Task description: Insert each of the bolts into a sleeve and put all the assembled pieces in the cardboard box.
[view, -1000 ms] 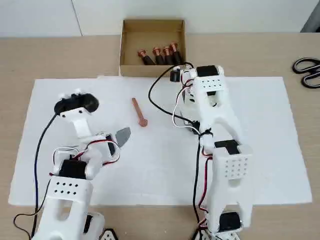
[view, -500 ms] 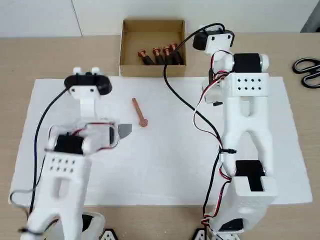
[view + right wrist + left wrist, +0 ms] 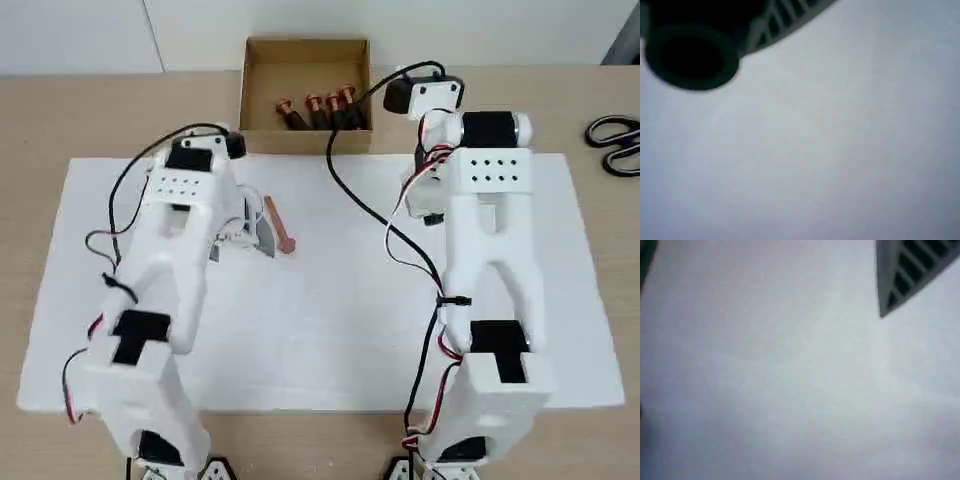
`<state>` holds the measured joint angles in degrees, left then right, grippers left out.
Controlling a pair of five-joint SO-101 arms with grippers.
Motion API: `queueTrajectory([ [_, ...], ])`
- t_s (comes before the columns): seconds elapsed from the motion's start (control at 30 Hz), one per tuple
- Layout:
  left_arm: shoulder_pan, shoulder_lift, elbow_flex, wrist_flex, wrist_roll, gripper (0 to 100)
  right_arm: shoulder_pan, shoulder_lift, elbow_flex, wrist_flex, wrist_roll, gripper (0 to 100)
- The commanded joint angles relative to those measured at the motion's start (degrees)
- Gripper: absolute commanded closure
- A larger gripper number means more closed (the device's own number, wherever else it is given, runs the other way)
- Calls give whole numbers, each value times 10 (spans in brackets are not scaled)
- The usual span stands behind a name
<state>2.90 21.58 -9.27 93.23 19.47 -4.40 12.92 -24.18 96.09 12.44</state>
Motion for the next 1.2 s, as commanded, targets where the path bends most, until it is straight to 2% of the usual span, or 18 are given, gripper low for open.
queueTrajectory([
  [0.0, 21, 33, -108, 46, 53, 710, 1, -38, -3, 3, 2, 995],
  [0.13, 67, 61, -141, 39, 144, 710, 1, -37, -3, 3, 2, 995],
  [0.33, 91, 117, -175, -37, 244, 710, 1, -35, -3, 2, 2, 995],
  [0.77, 64, 207, -240, -42, 309, 717, 2, -33, 6, -2, 4, 995],
  [1.07, 69, 207, -243, -46, 306, 953, 3, -33, 6, -2, 5, 995],
  [1.17, 69, 208, -243, -46, 306, 995, 3, -33, 6, -2, 4, 995],
])
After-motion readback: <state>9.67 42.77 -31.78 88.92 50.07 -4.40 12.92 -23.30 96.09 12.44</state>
